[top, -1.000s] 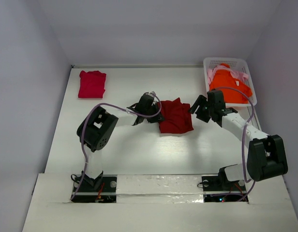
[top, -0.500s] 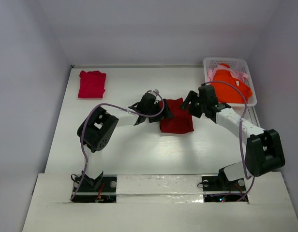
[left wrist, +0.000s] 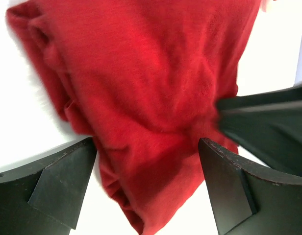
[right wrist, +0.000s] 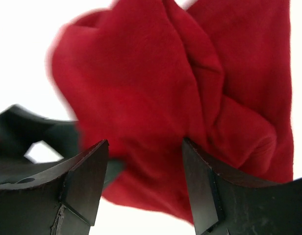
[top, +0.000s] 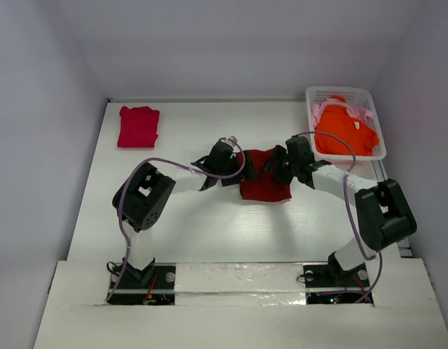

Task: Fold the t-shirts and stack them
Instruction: Fold the tshirt

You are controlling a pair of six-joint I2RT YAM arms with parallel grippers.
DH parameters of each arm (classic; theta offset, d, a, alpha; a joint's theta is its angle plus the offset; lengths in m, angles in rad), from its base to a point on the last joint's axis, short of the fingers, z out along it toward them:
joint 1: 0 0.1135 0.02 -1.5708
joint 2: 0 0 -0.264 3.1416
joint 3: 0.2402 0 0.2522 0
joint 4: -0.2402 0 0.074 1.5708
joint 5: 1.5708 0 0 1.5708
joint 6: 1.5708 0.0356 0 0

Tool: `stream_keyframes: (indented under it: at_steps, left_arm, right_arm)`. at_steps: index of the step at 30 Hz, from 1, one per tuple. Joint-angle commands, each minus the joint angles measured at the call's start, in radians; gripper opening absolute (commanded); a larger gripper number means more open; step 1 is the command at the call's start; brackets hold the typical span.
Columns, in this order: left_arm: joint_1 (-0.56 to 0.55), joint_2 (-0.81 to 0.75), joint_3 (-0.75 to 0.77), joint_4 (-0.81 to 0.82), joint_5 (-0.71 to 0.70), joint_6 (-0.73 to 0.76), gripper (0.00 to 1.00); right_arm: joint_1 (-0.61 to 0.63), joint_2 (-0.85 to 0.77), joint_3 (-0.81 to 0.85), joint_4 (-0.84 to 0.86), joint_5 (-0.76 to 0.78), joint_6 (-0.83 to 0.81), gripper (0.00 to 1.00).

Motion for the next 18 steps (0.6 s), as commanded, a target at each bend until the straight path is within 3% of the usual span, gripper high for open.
stream_keyframes:
  at_steps: [1,10,18]
  left_arm:
    - [0.008,-0.021,-0.067,-0.153,-0.053,0.033,0.87]
    - [0.048,-0.044,-0.116,-0.083,-0.020,0.003,0.87]
    - [0.048,-0.017,-0.153,0.026,-0.017,-0.025,0.87]
  right_arm:
    - [0.002,0.043,-0.053,0.108,0.005,0.040,0.67]
    - [0.002,0.146,-0.089,0.211,-0.012,0.056,0.66]
    - [0.002,0.157,-0.084,0.205,0.001,0.050,0.66]
